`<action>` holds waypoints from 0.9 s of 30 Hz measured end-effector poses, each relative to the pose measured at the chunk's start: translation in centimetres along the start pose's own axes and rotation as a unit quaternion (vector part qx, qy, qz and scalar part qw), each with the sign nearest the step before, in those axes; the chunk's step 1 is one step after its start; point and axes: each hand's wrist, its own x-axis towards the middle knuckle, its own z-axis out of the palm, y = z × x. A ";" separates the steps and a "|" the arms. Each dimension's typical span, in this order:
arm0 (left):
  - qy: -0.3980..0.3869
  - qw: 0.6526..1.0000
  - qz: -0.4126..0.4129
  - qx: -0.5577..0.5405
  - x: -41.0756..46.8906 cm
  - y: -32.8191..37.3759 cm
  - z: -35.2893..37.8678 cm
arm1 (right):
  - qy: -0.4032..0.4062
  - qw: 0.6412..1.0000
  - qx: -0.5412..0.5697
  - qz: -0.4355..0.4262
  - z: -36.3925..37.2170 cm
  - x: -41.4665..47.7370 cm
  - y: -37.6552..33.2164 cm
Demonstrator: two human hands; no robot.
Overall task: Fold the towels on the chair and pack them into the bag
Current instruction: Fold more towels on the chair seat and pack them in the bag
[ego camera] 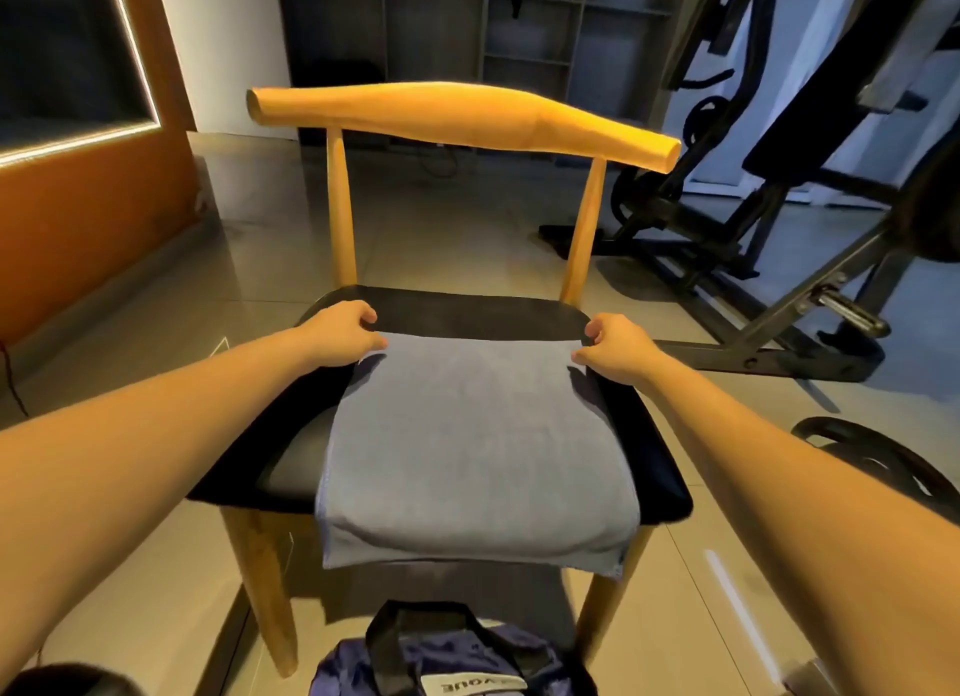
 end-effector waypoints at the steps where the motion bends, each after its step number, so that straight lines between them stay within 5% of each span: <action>1: -0.007 1.000 -0.009 -0.011 0.8 0.1 0.2 | -0.012 1.000 0.014 0.012 0.1 0.9 0.1; 11: -0.142 0.984 -0.105 -0.038 5.3 0.6 -2.4 | -0.152 0.984 0.044 0.083 -1.5 6.5 0.4; 27: 0.182 0.947 -0.089 -0.251 9.1 1.7 -4.6 | 0.092 0.963 0.225 0.117 -1.5 11.1 -2.9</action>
